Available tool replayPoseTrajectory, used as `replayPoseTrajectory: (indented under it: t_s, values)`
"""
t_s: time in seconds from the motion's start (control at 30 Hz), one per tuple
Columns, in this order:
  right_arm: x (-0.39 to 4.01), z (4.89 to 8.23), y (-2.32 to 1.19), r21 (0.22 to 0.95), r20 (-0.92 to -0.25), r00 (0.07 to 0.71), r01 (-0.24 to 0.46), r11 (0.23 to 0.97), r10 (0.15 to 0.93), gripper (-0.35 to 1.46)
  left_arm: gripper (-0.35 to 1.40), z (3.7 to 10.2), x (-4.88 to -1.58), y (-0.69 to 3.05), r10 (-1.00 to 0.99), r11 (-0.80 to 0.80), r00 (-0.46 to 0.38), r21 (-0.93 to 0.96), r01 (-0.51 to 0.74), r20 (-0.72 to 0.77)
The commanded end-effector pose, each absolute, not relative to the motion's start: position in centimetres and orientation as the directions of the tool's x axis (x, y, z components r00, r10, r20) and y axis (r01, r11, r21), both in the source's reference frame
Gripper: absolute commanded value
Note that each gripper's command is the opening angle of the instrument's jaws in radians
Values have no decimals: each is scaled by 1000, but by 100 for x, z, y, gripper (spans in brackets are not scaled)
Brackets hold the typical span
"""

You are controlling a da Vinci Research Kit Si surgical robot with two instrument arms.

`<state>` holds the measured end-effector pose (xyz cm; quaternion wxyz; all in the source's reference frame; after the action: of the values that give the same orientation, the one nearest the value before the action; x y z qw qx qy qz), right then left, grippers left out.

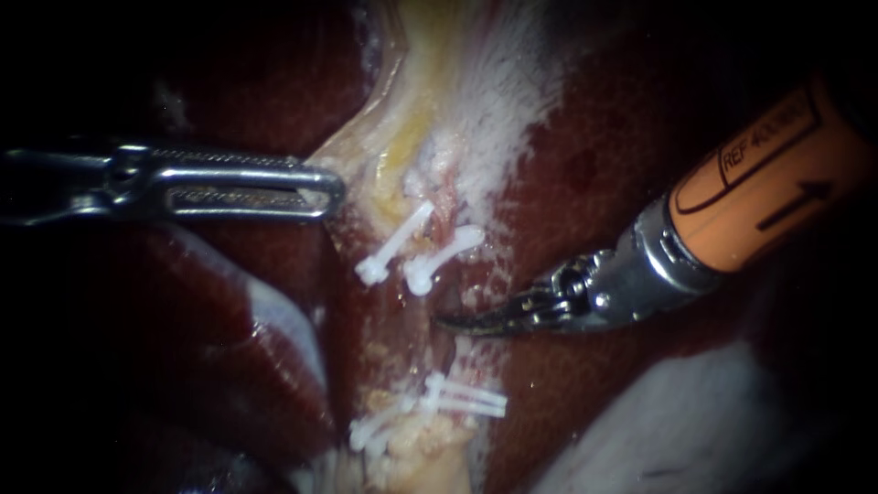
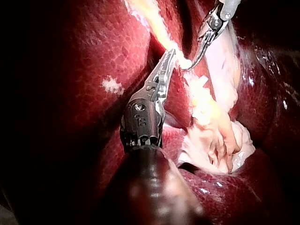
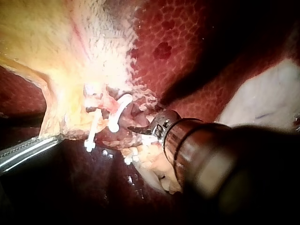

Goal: Go back from the cut right tube

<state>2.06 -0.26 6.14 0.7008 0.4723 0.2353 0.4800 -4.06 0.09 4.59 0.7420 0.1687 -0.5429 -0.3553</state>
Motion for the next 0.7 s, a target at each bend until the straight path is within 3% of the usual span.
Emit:
replayPoseTrajectory:
  t_s: [0.03, 0.3, 0.53, 0.7]
  values:
    - [207, 614, -27, 888, 124, 429, -451, 93, 895, -35, -27, 459, -406, 9, -710, 691, 158, 636, 343, 686]
    - [211, 614, -28, 903, 125, 414, -423, 69, 902, -35, -27, 460, -406, 9, -710, 691, 158, 636, 344, 686]
    - [211, 616, -32, 904, 123, 414, -421, 70, 902, 4, -27, 460, -407, 8, -710, 691, 158, 636, 344, 686]
    - [211, 618, -34, 904, 121, 415, -421, 72, 902, 21, -27, 460, -407, 8, -710, 691, 158, 636, 344, 686]
